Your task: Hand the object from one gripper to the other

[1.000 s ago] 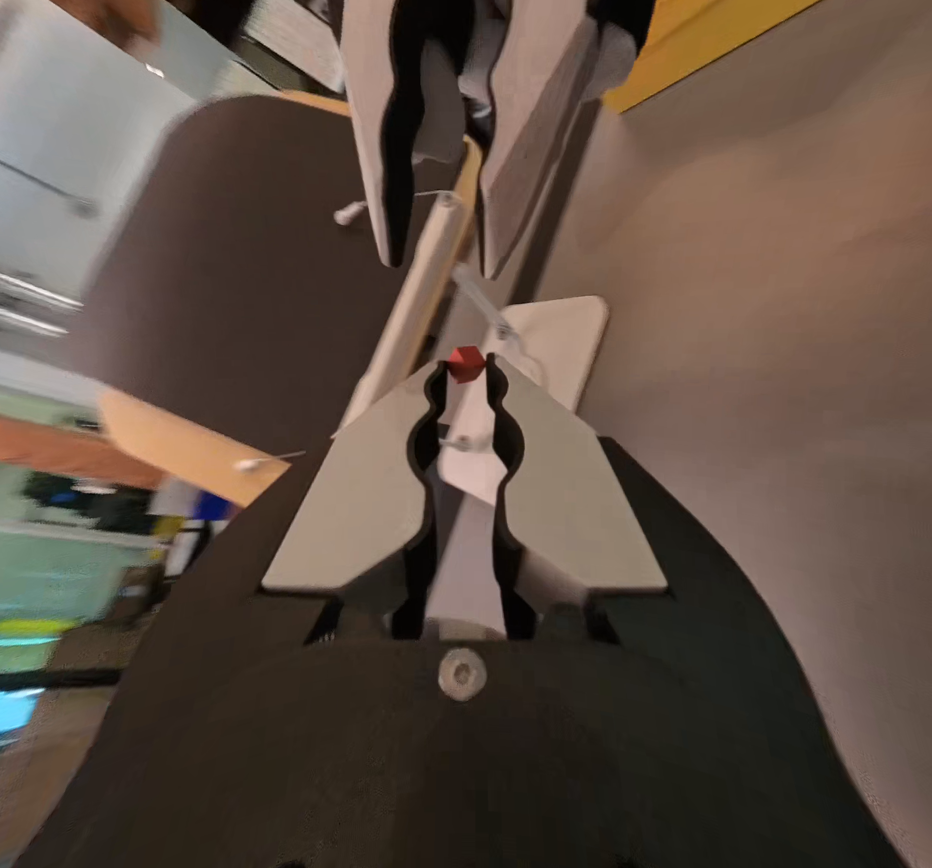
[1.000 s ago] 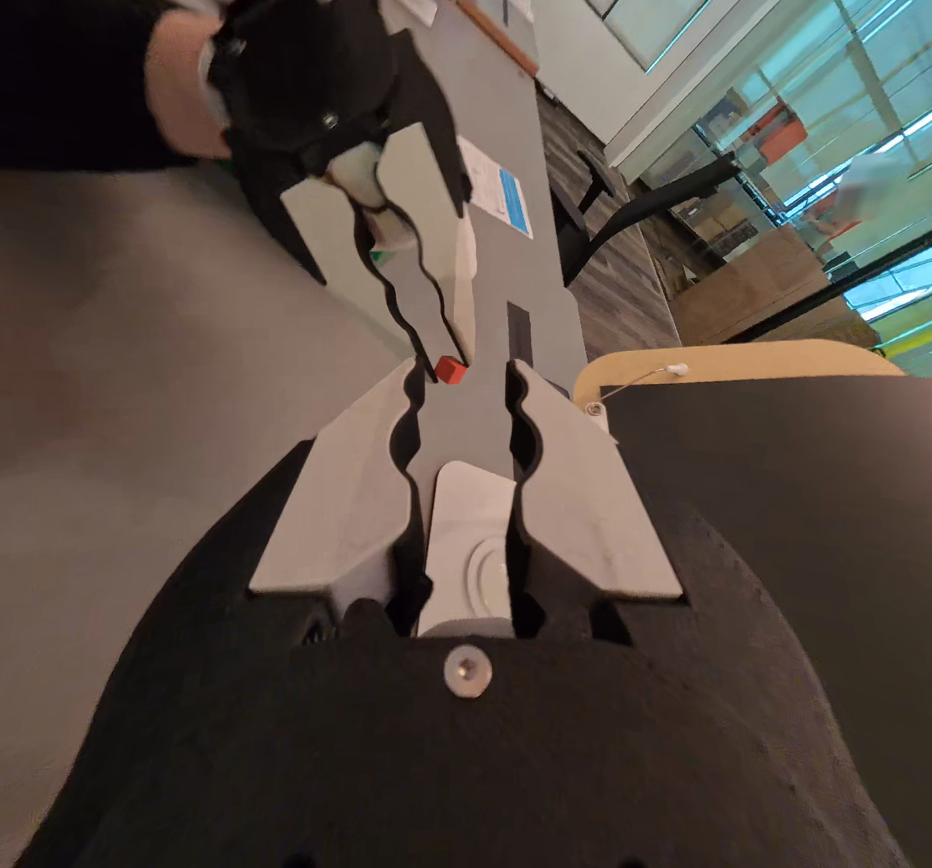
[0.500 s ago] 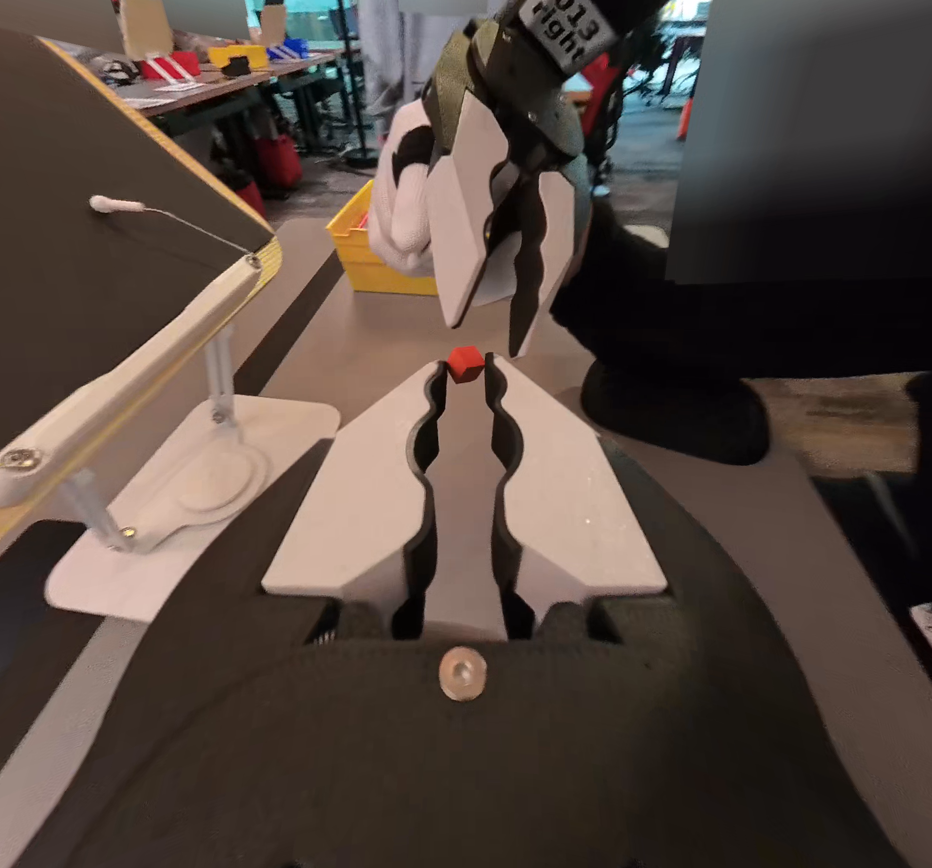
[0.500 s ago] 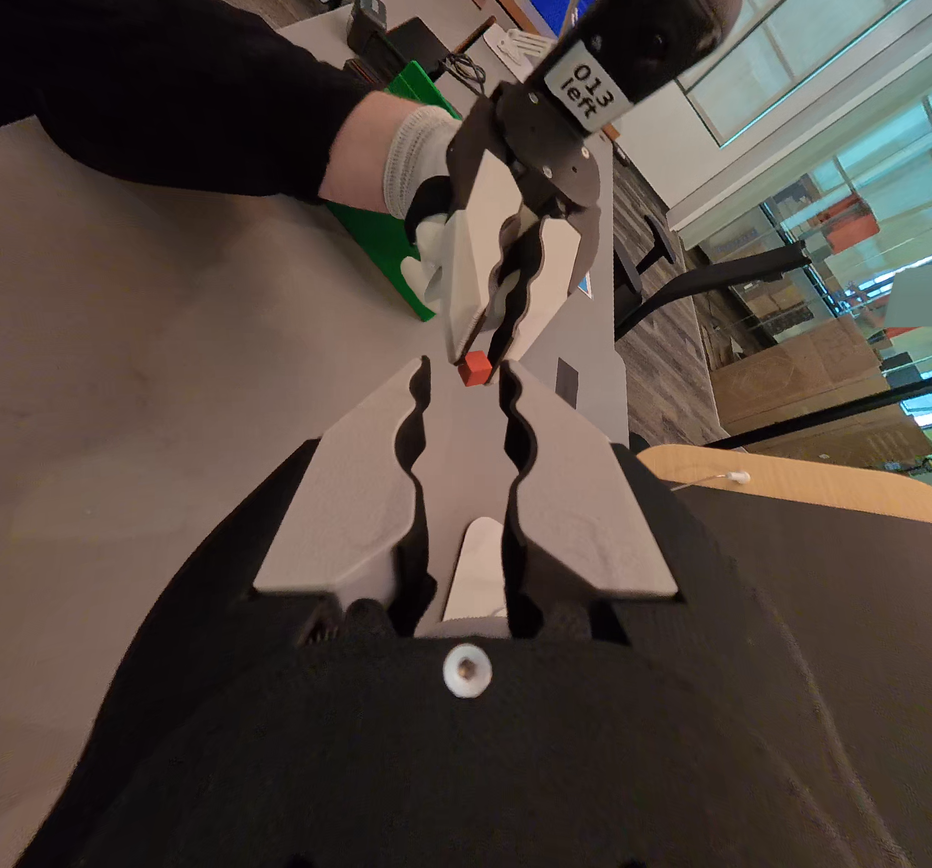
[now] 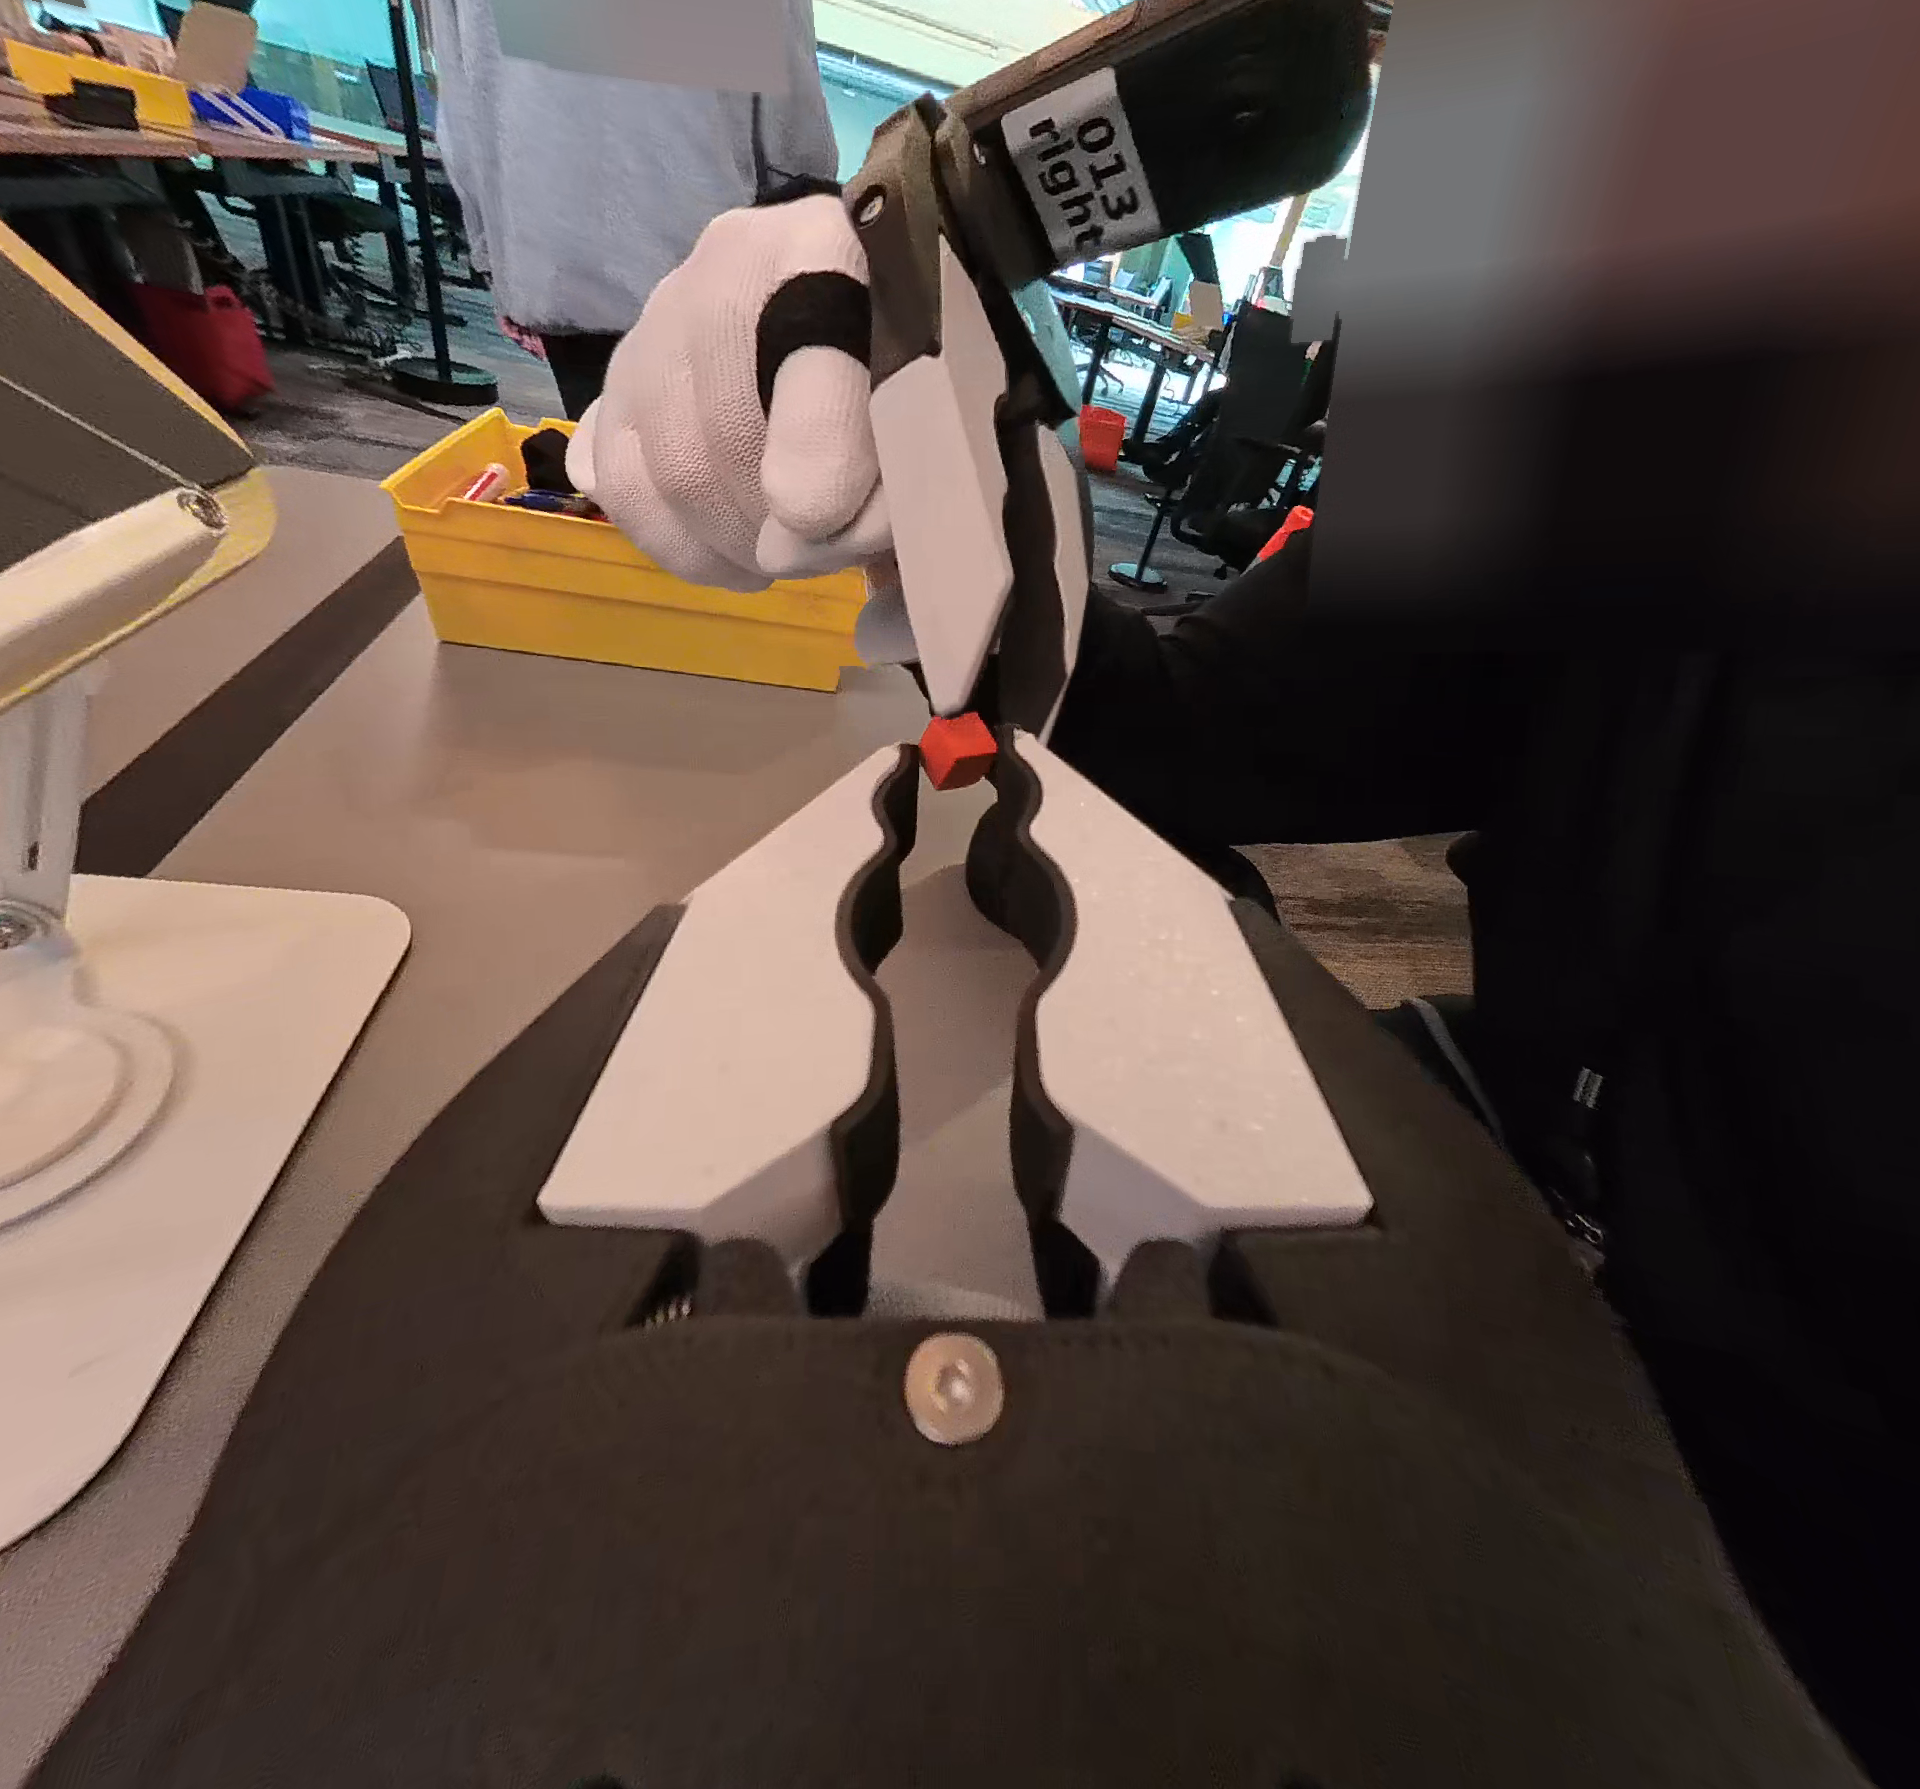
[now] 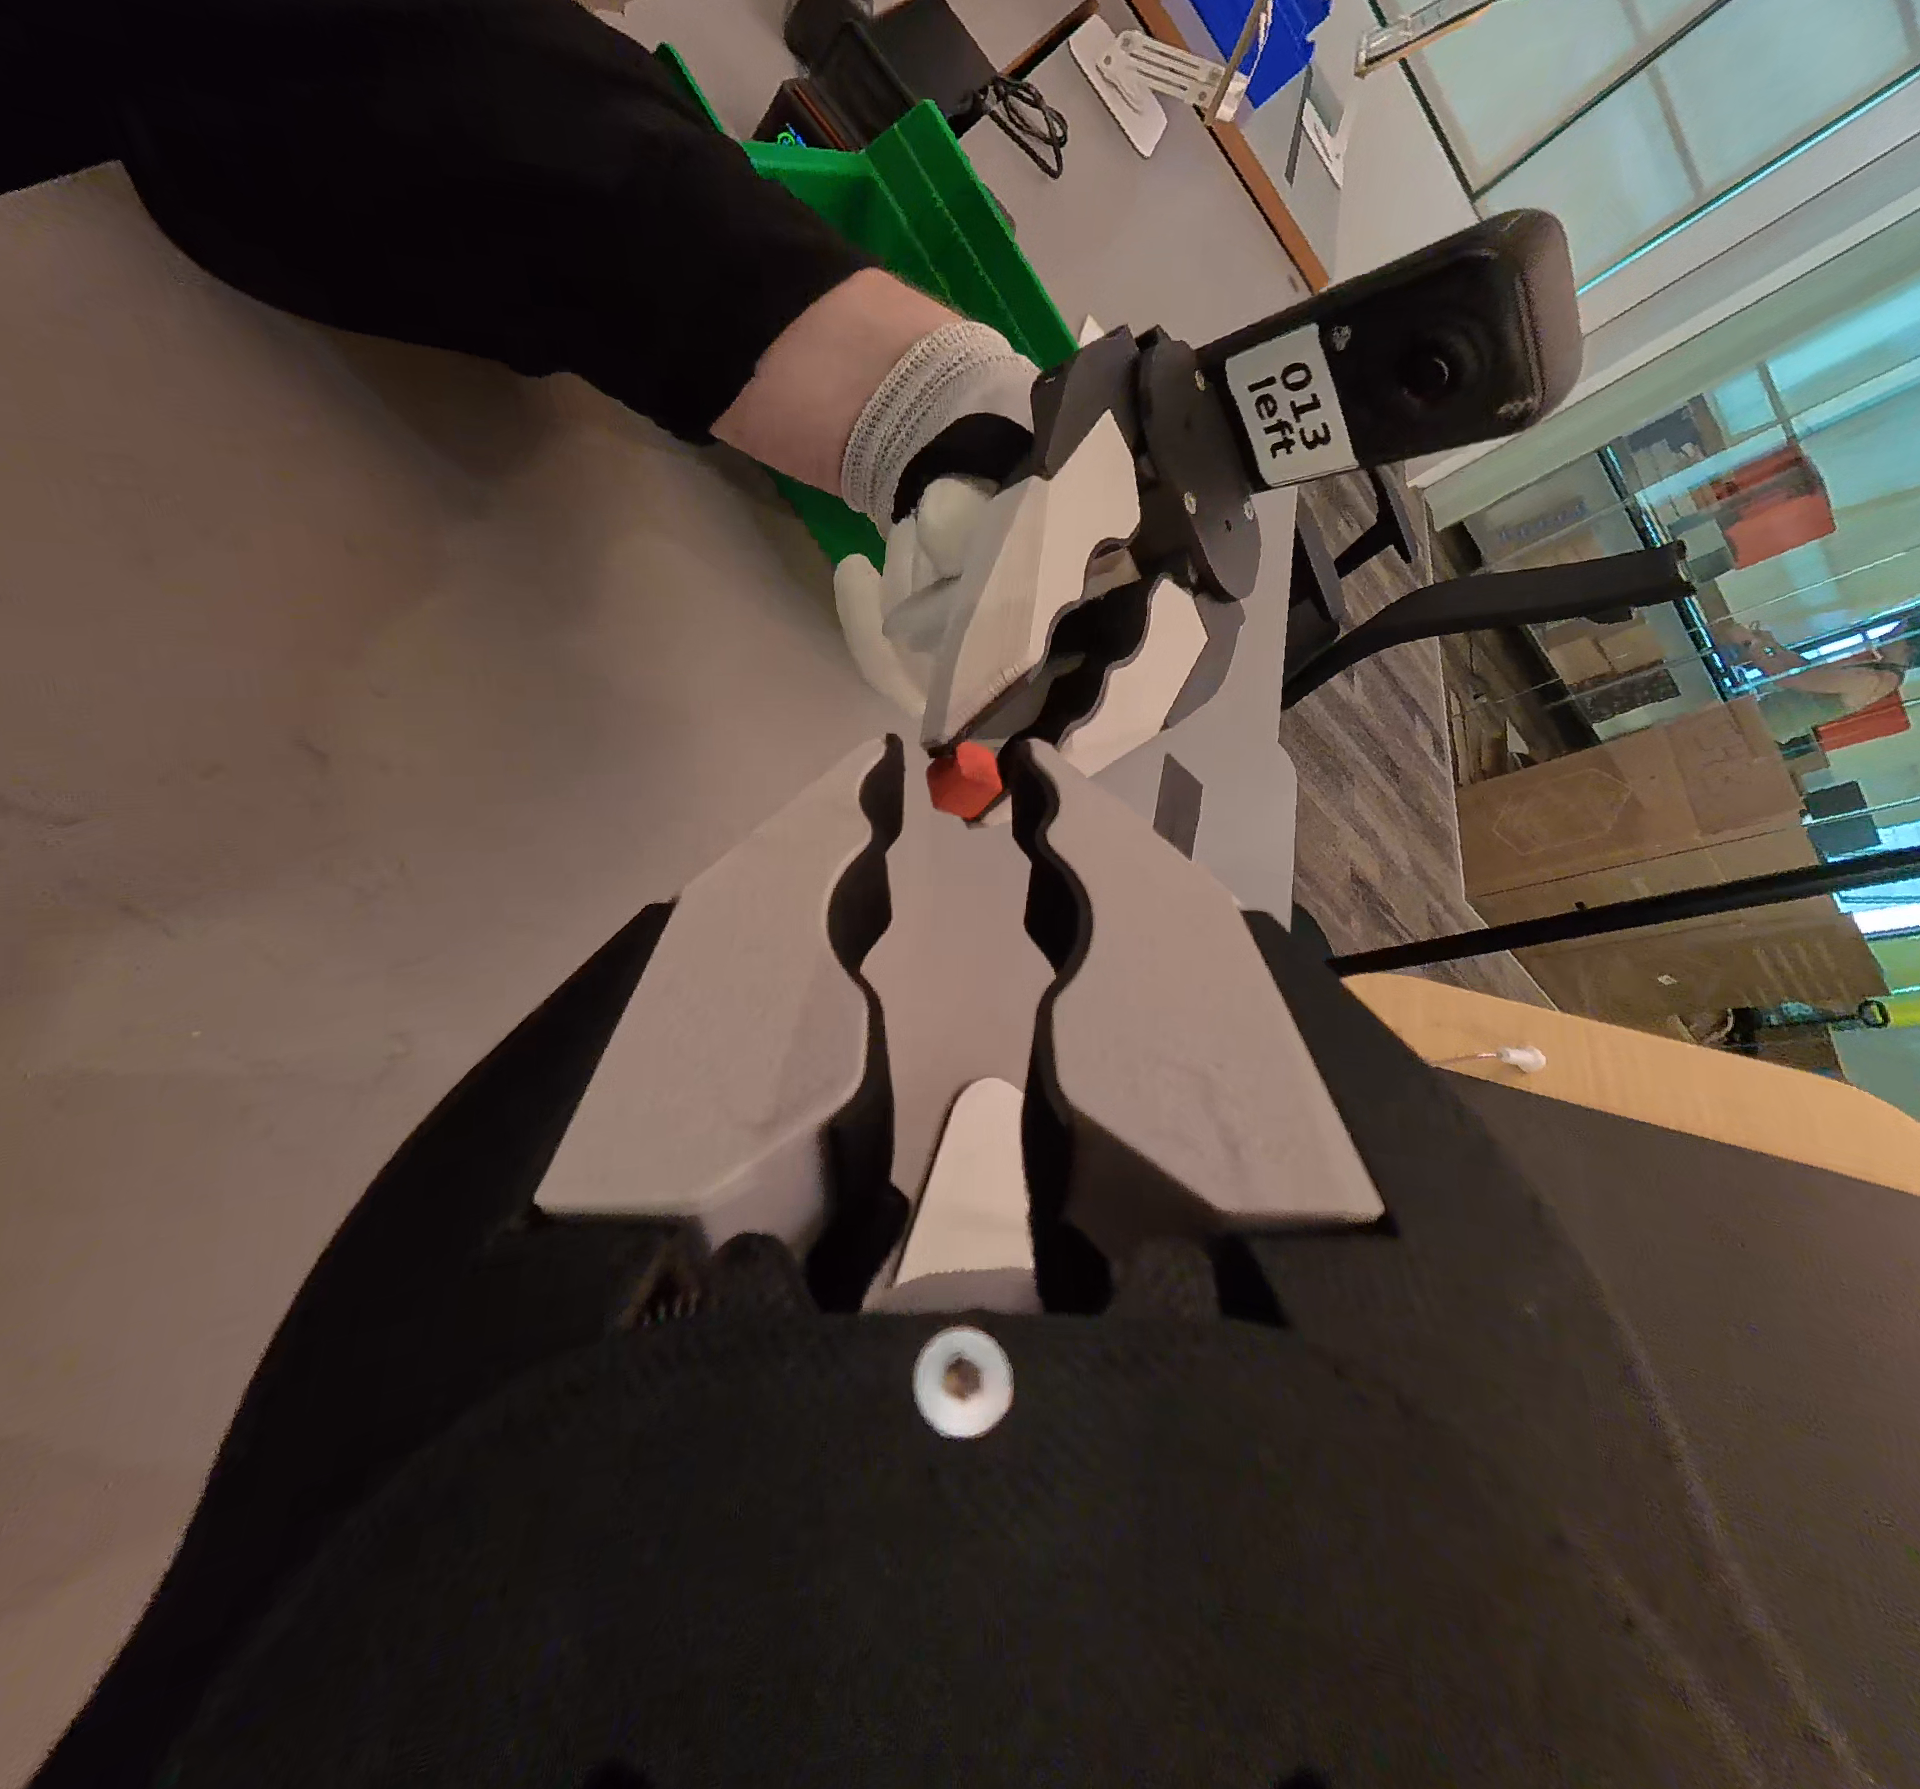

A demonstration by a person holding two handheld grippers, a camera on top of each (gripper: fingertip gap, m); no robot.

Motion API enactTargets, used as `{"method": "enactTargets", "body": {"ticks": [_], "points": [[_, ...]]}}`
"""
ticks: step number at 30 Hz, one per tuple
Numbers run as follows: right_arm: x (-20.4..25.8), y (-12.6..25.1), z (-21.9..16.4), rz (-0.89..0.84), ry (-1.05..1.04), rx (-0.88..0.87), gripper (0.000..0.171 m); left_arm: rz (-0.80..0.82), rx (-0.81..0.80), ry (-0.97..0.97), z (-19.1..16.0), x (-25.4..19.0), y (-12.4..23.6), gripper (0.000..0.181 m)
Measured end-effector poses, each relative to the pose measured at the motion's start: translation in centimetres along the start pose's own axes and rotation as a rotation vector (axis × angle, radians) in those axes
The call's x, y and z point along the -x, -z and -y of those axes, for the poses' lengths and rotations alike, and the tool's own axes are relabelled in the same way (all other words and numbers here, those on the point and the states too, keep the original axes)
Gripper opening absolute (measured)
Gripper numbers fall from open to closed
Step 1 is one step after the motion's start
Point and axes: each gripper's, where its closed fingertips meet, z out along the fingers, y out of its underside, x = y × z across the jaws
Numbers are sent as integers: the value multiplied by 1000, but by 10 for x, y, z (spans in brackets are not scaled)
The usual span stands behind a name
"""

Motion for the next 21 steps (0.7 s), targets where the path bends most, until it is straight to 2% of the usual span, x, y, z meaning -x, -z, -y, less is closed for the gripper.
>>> {"method": "enactTargets", "body": {"ticks": [8, 21], "points": [[3, -1, 1, 7, 24, 28, 14, -66, -22, 14, 1, -9, -4, 12], [2, 3, 0, 2, 18, 38, 10, -61, -60, 20, 6, -8, -7, 12]]}}
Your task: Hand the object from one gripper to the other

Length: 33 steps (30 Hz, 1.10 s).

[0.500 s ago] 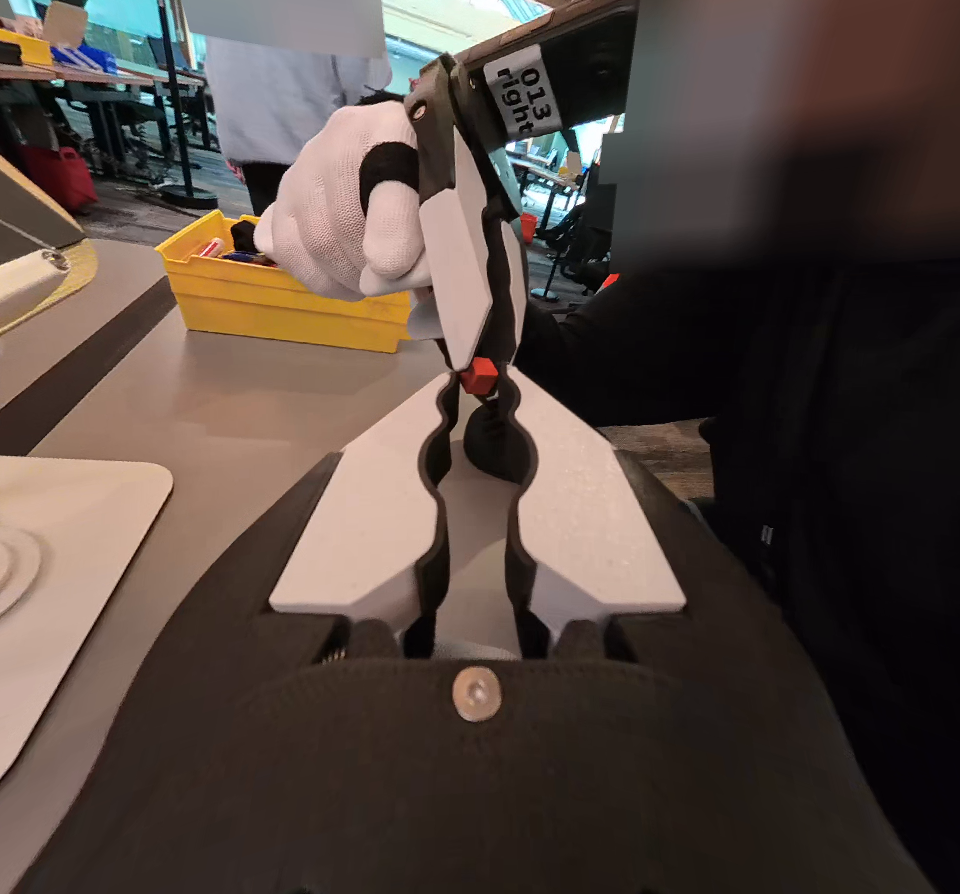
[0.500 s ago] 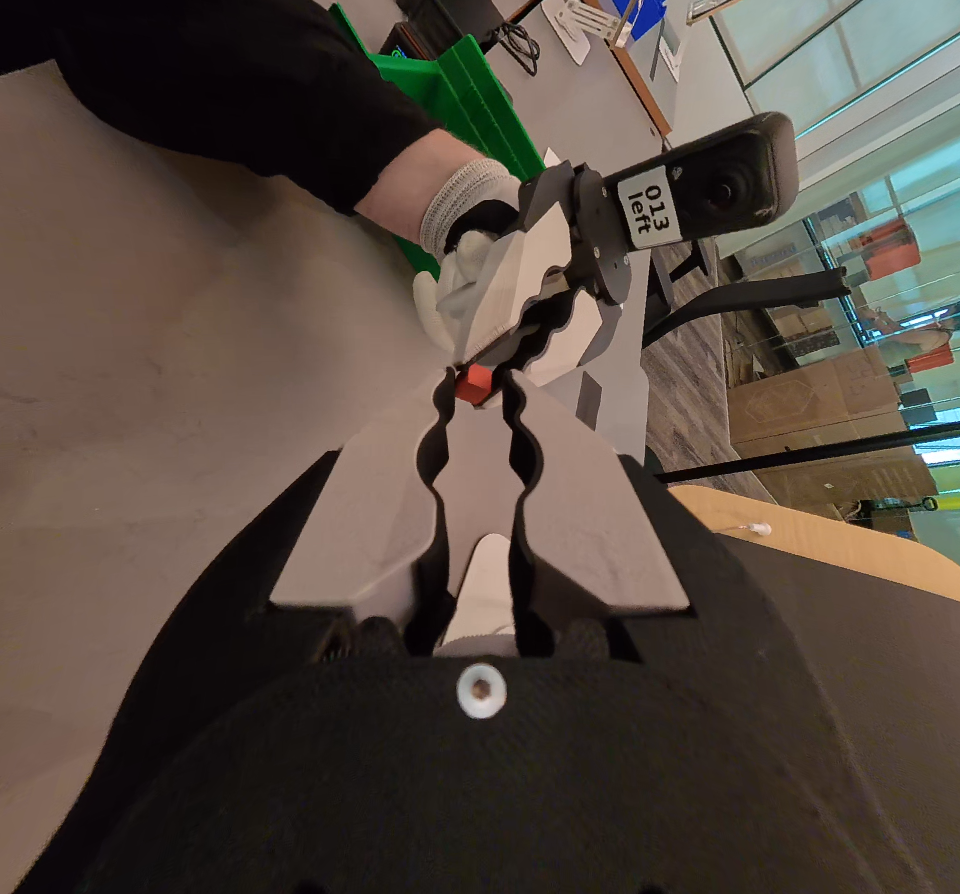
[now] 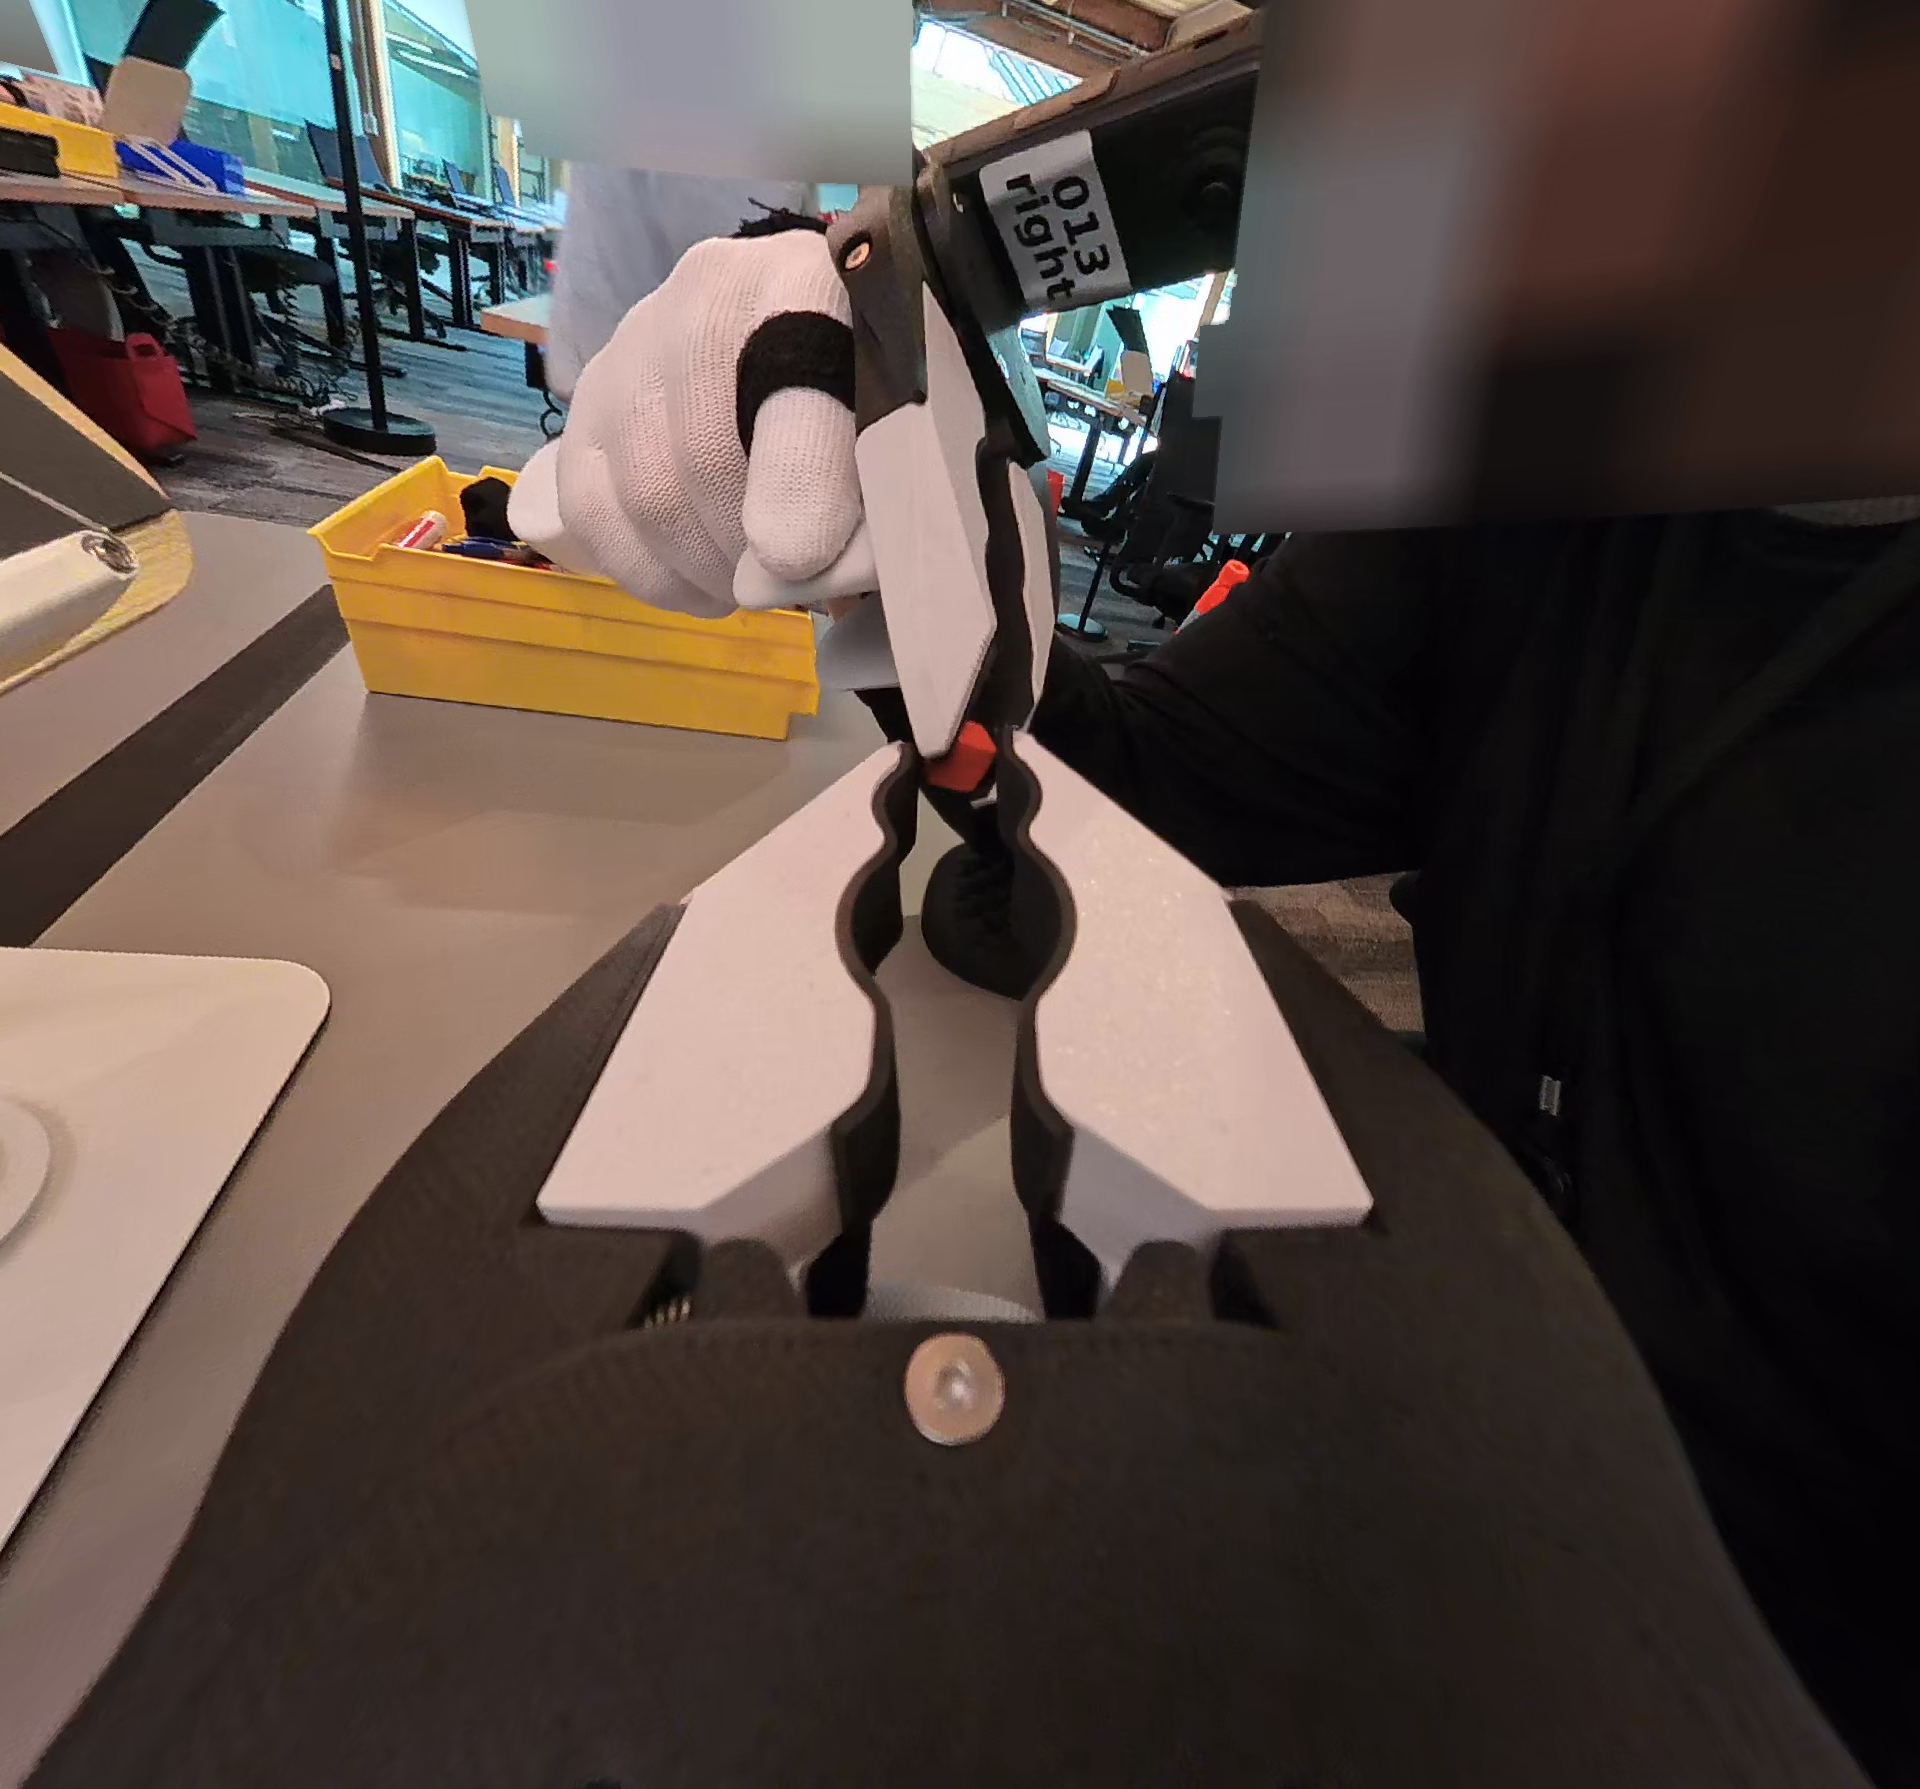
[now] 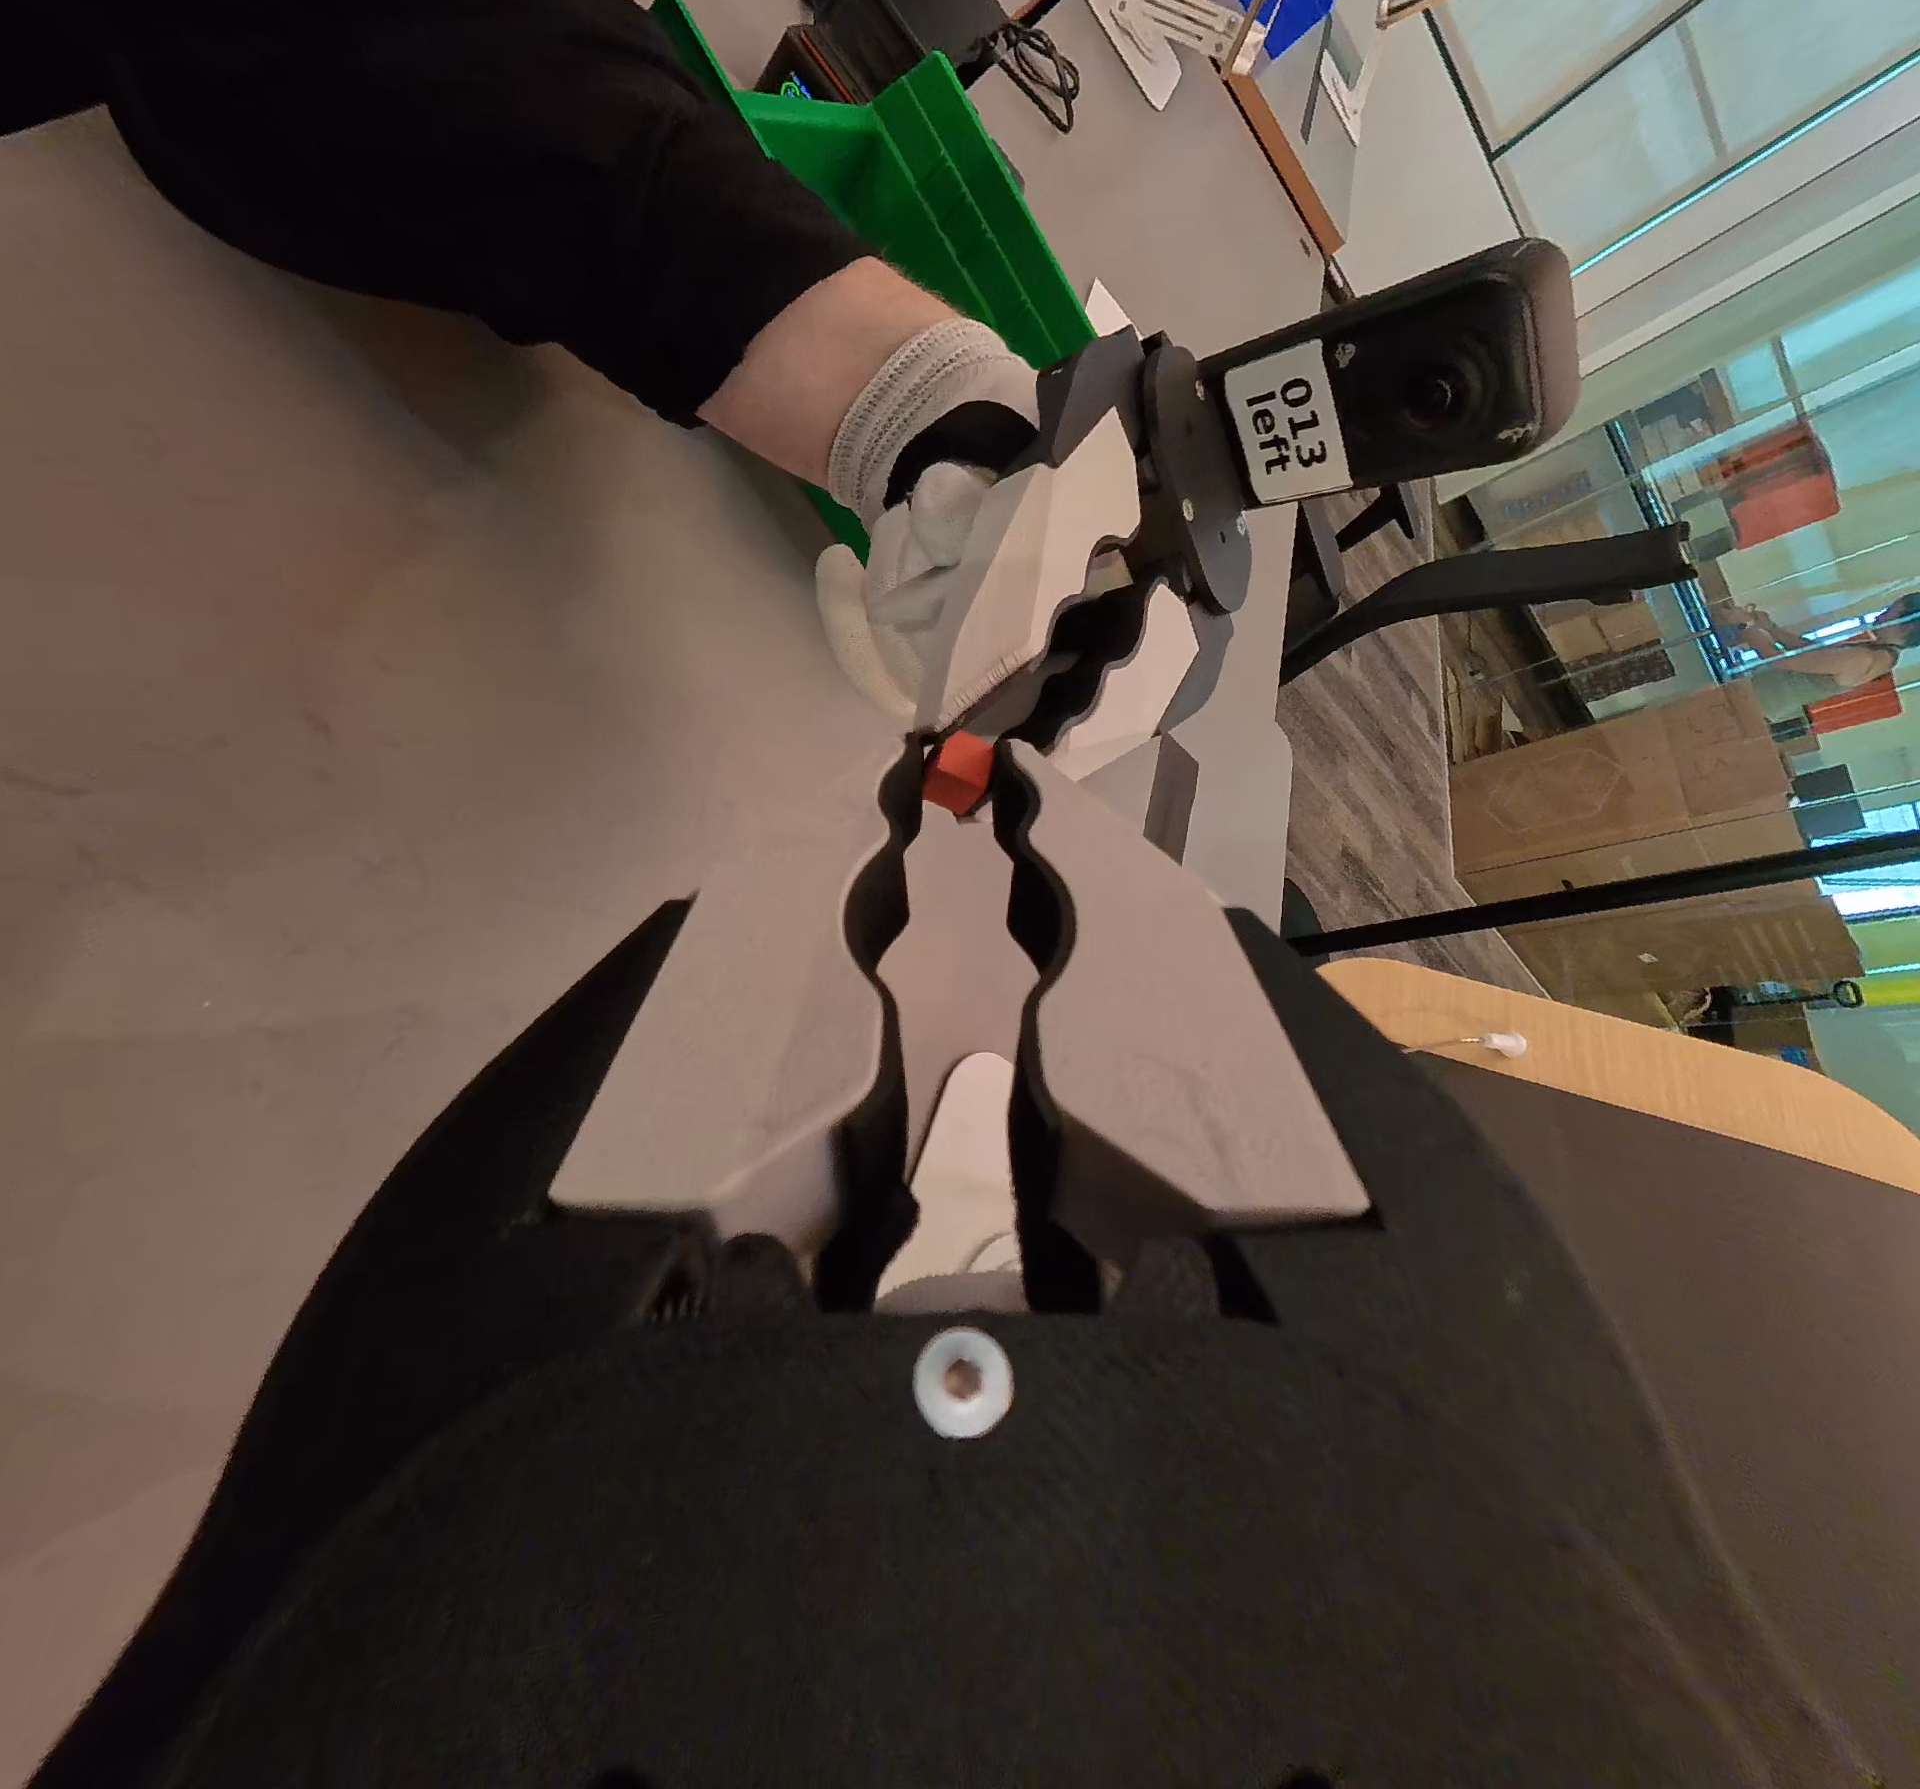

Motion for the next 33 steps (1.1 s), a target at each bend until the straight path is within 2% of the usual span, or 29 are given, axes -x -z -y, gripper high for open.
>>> {"method": "enactTargets", "body": {"ticks": [33], "points": [[-27, 10, -7, -122, -57, -84, 9, 79, -177, 45, 23, 19, 1, 13]]}}
